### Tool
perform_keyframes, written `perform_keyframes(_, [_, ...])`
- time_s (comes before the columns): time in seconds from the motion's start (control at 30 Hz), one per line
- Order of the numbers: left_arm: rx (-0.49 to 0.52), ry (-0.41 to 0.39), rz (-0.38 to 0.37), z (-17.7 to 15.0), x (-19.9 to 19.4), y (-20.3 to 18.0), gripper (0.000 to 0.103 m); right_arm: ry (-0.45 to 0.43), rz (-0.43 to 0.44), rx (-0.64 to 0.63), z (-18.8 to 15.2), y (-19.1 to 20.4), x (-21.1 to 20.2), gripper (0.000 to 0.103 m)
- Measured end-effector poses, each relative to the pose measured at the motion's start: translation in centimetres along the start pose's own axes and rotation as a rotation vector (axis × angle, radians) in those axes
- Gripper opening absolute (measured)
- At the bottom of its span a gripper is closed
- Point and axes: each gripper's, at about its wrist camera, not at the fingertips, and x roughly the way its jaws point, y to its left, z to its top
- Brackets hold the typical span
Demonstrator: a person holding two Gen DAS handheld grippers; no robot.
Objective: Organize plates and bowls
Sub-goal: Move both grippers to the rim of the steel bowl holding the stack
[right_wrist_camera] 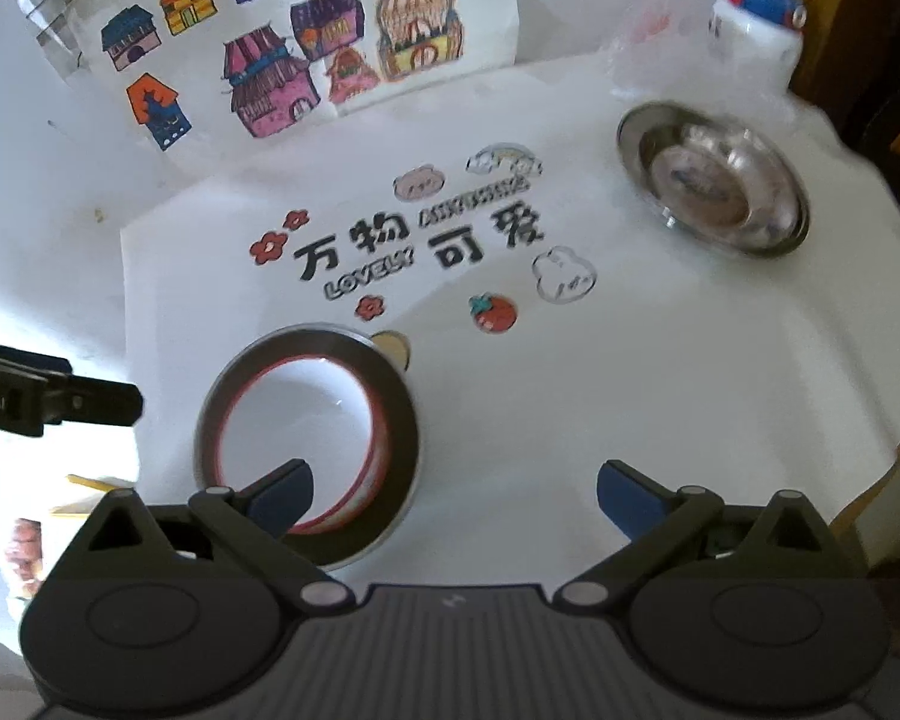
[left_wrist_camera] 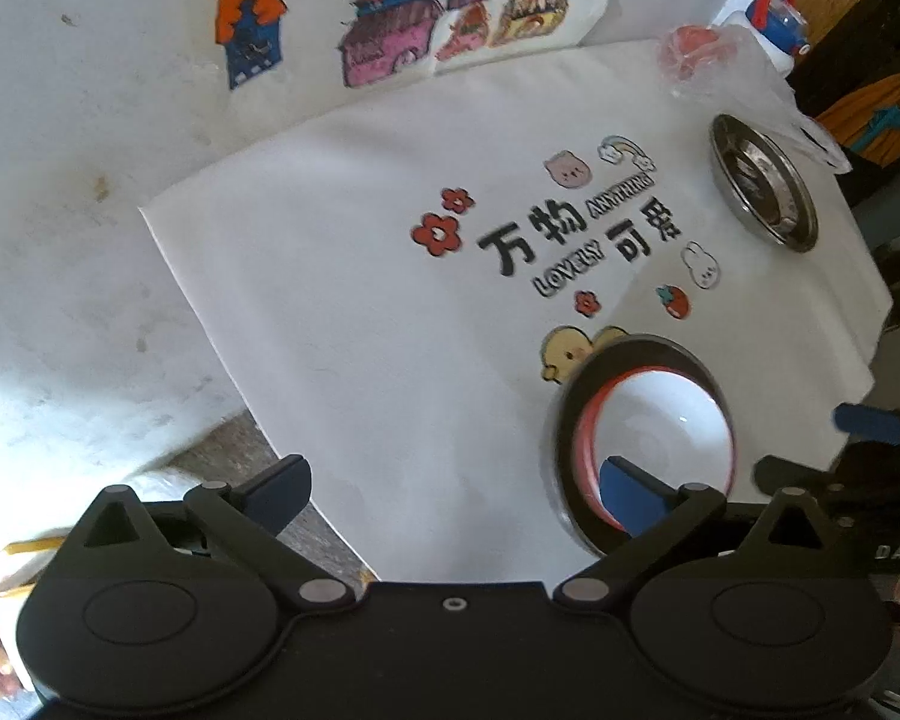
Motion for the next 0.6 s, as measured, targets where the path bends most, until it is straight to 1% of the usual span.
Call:
perform_keyframes(0.07, [0.014,-0.033,0.012,0.0,-0.2,0.2,0.102,-0.028,-0.021,-0.029,0.0,0.2,-0.3,0.103])
perform_keyframes(0.13, [0.044,-0.091,0.031,0.1,-0.5,0.2,0.102,-0.038,-0.047,-0.048,0.0,0.3,-0.6,0.103])
perform_keyframes(0.2, [0.112,-0.147,0.04,0.1,-0.6,0.0,0.102,-0.051,-0.076,-0.039,0.0,0.2,-1.0,0.103])
perform_keyframes(0.27, [0.168,-0.161,0.041,0.2,-0.5,-0.1,0.102,-0.037,-0.075,0.0,0.1,-0.4,-1.2,0.103])
perform_keyframes(0.3, [0.186,-0.161,0.029,0.2,-0.4,-0.1,0.102,-0.018,-0.074,0.032,0.0,-0.8,-1.2,0.103])
perform_keyframes(0.37, [0.209,-0.151,-0.027,0.0,-0.1,0.0,0.102,0.05,-0.084,0.115,0.0,-1.9,-0.9,0.103])
perform_keyframes(0.4, [0.202,-0.132,-0.059,-0.1,0.2,0.2,0.102,0.08,-0.093,0.152,0.0,-2.3,-0.7,0.103])
perform_keyframes(0.43, [0.186,-0.122,-0.075,-0.4,0.4,0.3,0.102,0.104,-0.105,0.188,-0.2,-2.8,-0.5,0.103])
perform_keyframes(0.53, [0.119,-0.094,-0.087,-1.3,1.2,0.8,0.102,0.121,-0.135,0.238,-0.9,-3.8,-0.3,0.101])
perform_keyframes(0.6, [0.098,-0.057,-0.086,-1.7,1.7,0.9,0.102,0.137,-0.131,0.239,-1.4,-4.1,-0.2,0.101])
